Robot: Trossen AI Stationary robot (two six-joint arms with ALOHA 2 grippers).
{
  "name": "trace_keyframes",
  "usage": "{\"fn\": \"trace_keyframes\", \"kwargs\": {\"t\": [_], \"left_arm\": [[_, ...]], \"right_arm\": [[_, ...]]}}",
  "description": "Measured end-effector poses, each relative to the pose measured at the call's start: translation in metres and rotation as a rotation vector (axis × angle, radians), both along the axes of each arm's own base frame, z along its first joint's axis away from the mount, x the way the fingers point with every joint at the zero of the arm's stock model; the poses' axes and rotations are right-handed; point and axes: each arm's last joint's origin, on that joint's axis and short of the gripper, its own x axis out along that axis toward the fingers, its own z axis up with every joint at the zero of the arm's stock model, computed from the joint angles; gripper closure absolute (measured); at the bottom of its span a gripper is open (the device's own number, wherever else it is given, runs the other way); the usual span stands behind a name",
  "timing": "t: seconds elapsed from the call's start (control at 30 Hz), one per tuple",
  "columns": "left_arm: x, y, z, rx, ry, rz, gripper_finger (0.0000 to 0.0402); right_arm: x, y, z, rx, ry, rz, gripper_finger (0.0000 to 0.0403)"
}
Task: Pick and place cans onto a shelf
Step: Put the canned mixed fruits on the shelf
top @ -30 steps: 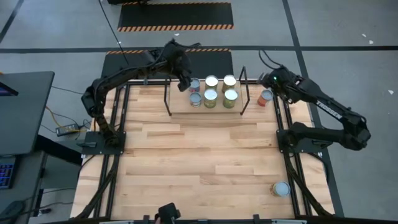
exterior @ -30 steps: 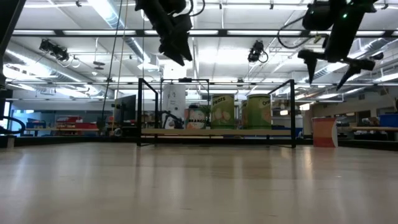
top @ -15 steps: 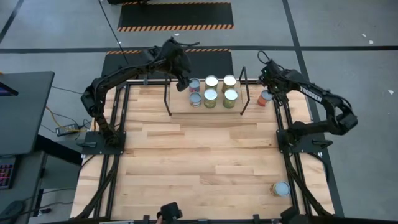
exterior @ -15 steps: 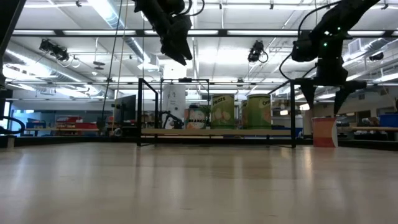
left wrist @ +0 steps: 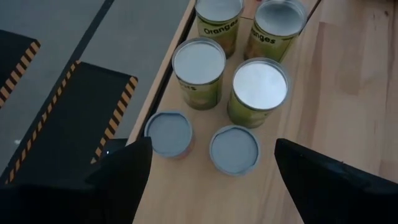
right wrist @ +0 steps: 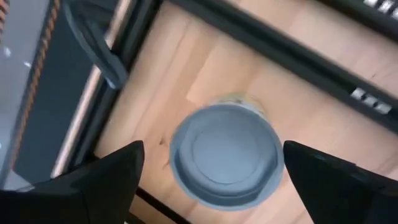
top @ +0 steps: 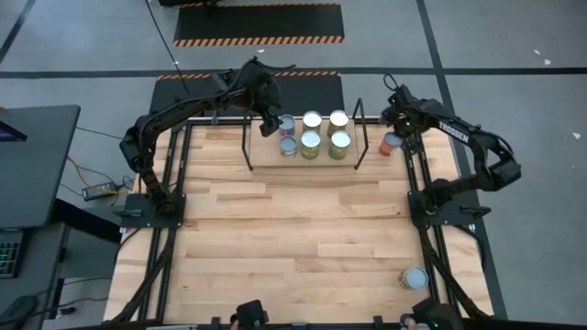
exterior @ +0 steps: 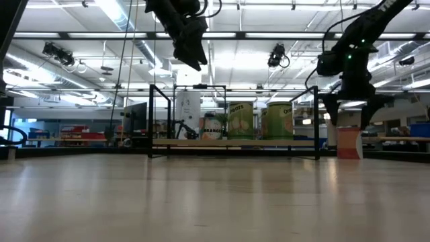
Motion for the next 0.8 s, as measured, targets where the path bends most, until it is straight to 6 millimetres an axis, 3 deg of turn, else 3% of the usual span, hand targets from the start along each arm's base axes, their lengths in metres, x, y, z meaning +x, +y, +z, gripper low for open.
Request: {"fn": "trace_keyframes", "kwargs": {"t": [0.3, 0.5, 0.67, 0.8], "left_arm": [[0.000, 0.000, 0.000, -0.009, -0.008, 0.007, 0.0056], [0.002, 0.000, 0.002, -0.033, -0.051, 0.004, 0.0056], [0.001, 0.001, 0.002, -0.043, -0.055, 0.016, 0.0056], [0.001, 0.001, 0.003, -0.110, -0.100, -0.048, 0.0056]], "right_arm": [[0.010, -0.013, -0.020, 0.044, 0.012, -0.028, 0.0012], [0.010, -0.017, -0.027, 0.066, 0.025, -0.031, 0.0051], [0.009, -0.017, -0.024, 0.035, 0.048, 0.025, 0.0094], [0.006, -0.011, -0.009, -0.052, 0.095, 0.076, 0.0106]]}}
